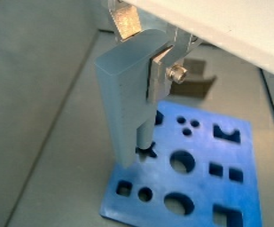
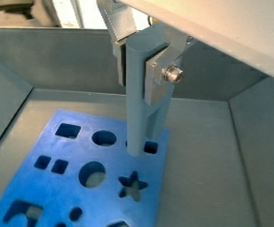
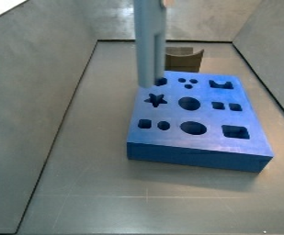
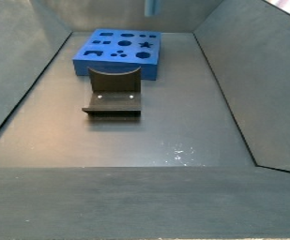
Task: Pick up the square-circle object. Move up. Rotate the square-circle object. Place the square-circle object on the fixture. Regrasp the square-circle object. Move to above the board. Insert the square-circle object.
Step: Insert the square-circle object.
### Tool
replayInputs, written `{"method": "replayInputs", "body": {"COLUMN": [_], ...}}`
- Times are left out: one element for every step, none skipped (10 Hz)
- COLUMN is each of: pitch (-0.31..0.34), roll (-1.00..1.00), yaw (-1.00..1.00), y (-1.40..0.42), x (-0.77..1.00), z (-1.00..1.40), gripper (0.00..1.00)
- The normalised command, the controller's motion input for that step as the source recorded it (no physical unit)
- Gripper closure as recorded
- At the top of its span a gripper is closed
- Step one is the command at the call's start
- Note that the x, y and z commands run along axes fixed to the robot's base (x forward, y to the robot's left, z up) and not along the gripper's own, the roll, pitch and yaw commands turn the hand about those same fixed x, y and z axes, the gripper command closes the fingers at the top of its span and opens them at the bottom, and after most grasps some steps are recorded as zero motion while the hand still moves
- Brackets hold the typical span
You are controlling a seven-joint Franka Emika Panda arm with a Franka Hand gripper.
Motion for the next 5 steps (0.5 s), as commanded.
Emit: {"method": "replayInputs", "body": {"pitch": [0.01,0.036,0.071,0.243,0.309], "roll": [-0.02,-0.04,-0.05,-0.03,0.0], "yaw": [-0.63,-0.68,-0.7,-0.62,-0.67], "y": [-0.1,-0.1,-0.1,-0.06,0.0], "x": [0.4,0.31,0.25,0.11,0.0], "z": [-0.26,-0.21,-0.15,-0.02,-0.06], "gripper": [1.0,1.0,1.0,1.0,1.0]}}
